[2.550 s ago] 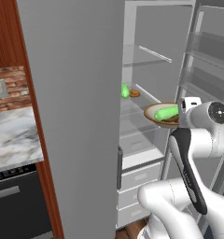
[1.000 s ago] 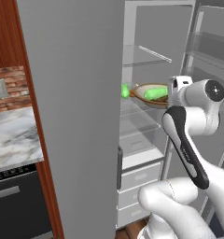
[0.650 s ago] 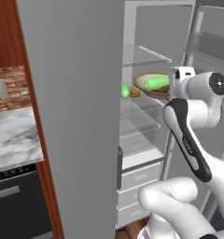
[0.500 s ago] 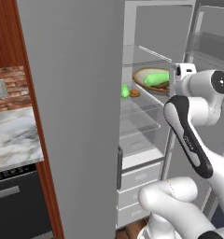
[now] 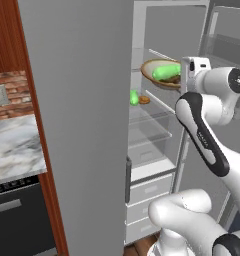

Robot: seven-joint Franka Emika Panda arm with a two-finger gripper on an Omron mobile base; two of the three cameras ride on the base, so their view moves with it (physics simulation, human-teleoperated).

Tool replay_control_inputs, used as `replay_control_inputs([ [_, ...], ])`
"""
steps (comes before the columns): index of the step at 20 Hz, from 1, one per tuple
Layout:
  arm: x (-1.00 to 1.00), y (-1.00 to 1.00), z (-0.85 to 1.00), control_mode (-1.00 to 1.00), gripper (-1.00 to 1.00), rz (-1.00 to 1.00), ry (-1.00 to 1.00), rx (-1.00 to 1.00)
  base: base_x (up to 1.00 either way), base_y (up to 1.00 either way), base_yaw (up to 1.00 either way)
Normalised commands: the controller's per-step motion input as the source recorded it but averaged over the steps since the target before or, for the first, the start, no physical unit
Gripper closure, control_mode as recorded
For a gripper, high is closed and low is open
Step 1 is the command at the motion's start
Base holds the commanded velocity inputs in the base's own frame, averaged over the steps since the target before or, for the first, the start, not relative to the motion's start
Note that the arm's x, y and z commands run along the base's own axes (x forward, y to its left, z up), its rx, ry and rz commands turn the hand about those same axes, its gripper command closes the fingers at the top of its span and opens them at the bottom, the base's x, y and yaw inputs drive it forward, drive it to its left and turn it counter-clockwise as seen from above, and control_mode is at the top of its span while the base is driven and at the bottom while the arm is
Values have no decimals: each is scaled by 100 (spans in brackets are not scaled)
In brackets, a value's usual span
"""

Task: Pick the chicken drumstick and corn from their plates and place them in the bowl. Then put the bowl in the fridge.

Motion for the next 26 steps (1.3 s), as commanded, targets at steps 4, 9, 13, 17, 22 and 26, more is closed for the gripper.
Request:
replay_control_inputs([
  [4, 13, -5, 44, -100, 100, 0, 1, 0, 0, 0, 0],
  [9, 28, -3, 32, -100, 100, 0, 5, 0, 0, 0, 0],
  [13, 54, -1, 4, -100, 100, 2, 16, 0, 0, 0, 0],
  [17, 60, -1, 9, -100, 100, 6, 9, 0, 0, 0, 0],
  [22, 48, -1, 8, -100, 100, 9, 0, 4, 0, 0, 0],
  [26, 50, -1, 0, -100, 100, 7, 0, 0, 0, 0, 0],
])
